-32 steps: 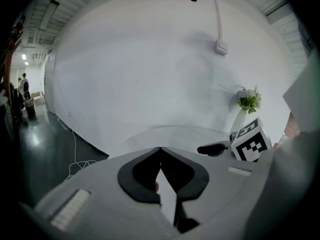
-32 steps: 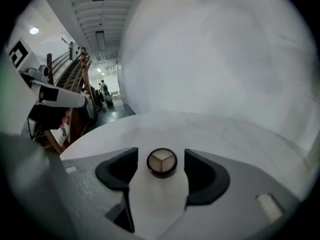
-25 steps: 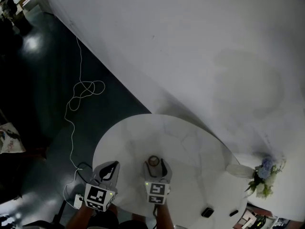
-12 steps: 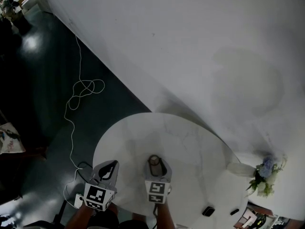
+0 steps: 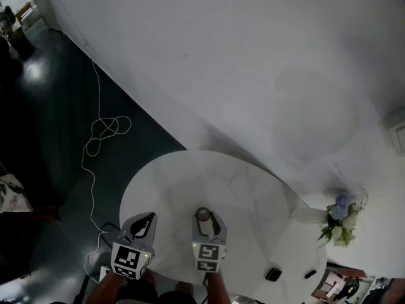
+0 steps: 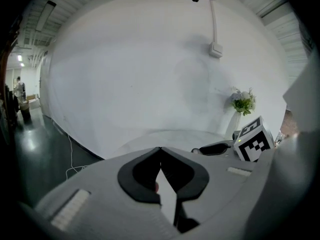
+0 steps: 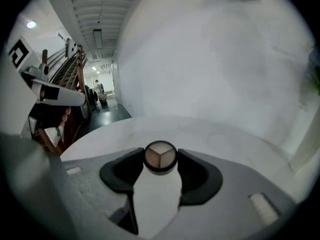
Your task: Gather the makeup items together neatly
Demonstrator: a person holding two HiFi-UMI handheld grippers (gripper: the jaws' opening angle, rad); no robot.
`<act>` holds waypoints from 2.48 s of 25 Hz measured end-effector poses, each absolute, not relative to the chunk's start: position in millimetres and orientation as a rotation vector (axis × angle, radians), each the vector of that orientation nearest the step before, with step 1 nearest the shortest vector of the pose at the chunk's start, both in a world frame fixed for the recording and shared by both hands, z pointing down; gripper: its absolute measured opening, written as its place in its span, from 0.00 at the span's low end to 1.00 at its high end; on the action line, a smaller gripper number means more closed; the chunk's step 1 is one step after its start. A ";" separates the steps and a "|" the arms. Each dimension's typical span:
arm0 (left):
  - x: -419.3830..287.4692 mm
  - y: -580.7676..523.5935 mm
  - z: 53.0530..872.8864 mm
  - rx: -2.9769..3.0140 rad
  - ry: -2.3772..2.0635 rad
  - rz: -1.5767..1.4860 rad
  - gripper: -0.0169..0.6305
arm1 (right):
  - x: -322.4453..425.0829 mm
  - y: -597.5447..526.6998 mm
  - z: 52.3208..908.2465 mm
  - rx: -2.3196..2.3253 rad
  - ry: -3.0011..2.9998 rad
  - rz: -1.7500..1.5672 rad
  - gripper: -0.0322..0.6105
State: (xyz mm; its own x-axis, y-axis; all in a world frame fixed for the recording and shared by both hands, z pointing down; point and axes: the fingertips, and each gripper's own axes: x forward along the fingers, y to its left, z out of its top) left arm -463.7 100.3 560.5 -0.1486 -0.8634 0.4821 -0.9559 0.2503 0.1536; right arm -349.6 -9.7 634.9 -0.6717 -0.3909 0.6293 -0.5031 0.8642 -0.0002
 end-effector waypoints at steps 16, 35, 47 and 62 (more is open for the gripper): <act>-346.2 48.0 505.5 1.961 -1.896 0.273 0.04 | -205.8 -28.8 559.6 0.975 -2.359 0.237 0.38; -162.9 4.5 523.4 2.228 -1.560 0.371 0.04 | 5.3 -19.1 582.4 1.338 -2.131 0.384 0.38; -111.5 12.6 558.8 2.236 -1.458 0.458 0.04 | 54.5 -3.8 625.7 1.377 -2.071 0.482 0.38; -115.4 18.1 591.3 2.177 -1.445 0.522 0.04 | 46.1 -1.6 675.3 1.322 -2.054 0.546 0.38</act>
State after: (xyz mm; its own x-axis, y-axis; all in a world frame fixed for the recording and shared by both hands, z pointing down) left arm -115.4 18.1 591.3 0.3724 -0.7467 0.5511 -0.9265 -0.3334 0.1744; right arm 46.1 -1.6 675.3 -0.2999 -0.6513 0.6971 -0.9114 0.4115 -0.0076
